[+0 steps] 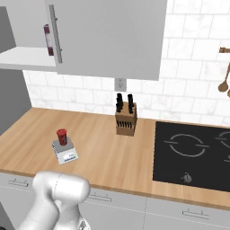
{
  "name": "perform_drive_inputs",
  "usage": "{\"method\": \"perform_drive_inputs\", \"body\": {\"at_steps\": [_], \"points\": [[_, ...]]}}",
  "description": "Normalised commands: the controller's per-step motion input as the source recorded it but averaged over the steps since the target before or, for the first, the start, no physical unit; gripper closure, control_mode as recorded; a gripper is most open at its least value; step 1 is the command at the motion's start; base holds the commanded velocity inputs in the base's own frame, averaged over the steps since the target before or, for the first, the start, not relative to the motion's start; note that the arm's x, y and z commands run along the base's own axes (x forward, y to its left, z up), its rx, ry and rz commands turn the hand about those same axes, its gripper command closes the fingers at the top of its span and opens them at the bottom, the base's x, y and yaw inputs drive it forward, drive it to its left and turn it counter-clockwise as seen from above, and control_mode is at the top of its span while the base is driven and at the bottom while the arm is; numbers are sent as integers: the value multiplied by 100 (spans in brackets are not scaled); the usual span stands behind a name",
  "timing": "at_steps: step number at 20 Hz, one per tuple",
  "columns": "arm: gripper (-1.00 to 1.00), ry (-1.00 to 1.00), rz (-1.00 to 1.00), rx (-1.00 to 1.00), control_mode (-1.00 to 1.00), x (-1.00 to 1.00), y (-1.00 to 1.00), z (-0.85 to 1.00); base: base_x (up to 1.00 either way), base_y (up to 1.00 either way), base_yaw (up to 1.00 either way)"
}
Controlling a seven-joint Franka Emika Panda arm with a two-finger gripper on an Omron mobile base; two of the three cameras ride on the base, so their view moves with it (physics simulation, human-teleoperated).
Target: Pick the yogurt and place it on the digital scale for weighing, and close the cabinet.
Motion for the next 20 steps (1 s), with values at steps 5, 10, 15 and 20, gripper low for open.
{"method": "perform_drive_inputs", "body": {"at_steps": [5,10,15,20], "points": [[-100,0,-10,1,-100,34,57,4,0,0,0],[-100,0,-11,7,-100,26,48,0,0,0,0],[-100,0,-15,4,-100,45,6,0,0,0,0],[-100,1,-13,3,-100,43,-15,3,0,0,0]]}}
